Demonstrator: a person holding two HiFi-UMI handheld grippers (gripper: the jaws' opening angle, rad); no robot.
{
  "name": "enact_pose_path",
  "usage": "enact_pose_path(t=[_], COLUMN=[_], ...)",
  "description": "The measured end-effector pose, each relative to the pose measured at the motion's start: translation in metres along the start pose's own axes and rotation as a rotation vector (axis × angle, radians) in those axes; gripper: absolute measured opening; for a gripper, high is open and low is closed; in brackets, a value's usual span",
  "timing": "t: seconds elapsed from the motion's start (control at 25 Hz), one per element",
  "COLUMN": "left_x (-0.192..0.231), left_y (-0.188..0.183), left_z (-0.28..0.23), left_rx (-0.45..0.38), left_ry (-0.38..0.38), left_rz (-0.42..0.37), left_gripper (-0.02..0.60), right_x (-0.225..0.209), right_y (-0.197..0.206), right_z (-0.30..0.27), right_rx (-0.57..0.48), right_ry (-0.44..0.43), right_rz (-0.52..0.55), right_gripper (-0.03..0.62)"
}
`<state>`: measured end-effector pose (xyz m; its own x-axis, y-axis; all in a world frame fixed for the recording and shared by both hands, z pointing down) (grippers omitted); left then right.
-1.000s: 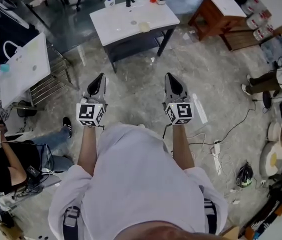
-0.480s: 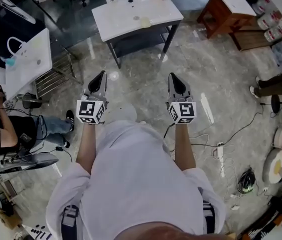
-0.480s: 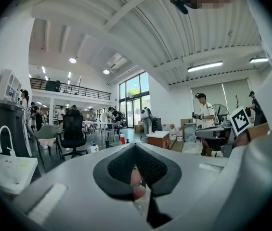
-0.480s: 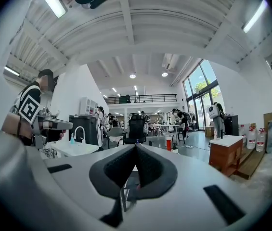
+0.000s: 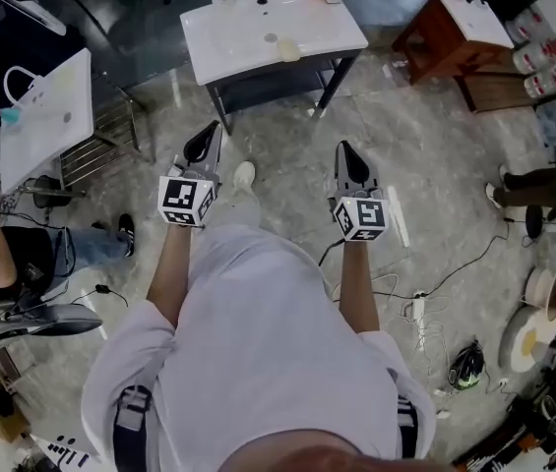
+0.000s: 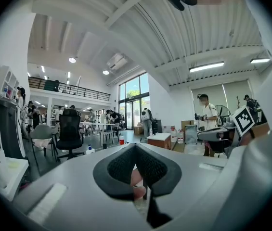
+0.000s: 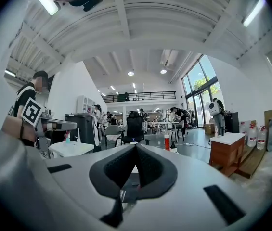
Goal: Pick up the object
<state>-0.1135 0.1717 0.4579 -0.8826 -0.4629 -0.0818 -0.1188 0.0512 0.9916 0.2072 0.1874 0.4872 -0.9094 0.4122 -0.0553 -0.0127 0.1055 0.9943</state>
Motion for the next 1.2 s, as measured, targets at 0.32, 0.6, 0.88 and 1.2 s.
enact_pose_path(t=[0.32, 0.6, 0.88, 1.2], left_x=[0.058, 0.136, 0.187, 0.206], left_y=[-0.003, -0.001, 0.008, 0.014], left_z=[-0.125, -0.218, -0.278, -0.305], left_rx=[0.012, 0.037, 0.03, 0.026], left_ry=[0.081, 0.127, 0.153, 0.108], left_rz=[-0.039, -0.011, 0.036, 0.057], left_gripper=[0.0, 0.0, 0.0, 0.0], right_x=[-0.035, -0.051, -0.066, -0.082], right_y=[-0.008, -0.02, -0.022, -0.02], right_z=[-0.112, -0.229, -0.302, -0.343], right_rx=[0.07, 0.115, 0.17, 0.182], right_ry=[0.061, 0.099, 0.145, 0.126], right_rz=[-0.016, -0.012, -0.003, 0.005], right_gripper=[0.003, 0.003, 0.003, 0.005])
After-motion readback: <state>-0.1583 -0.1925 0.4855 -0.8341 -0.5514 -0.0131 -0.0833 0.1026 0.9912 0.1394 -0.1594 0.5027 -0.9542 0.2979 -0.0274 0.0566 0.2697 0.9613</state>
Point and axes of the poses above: the fingertips, and each gripper's own axes: z backward along the fingers, x to its left, y out of its underside, the point moved 8 cm from there along z, backward along the fingers, and after that the axes turned 1 degree about -z, right-handed, at the moved point
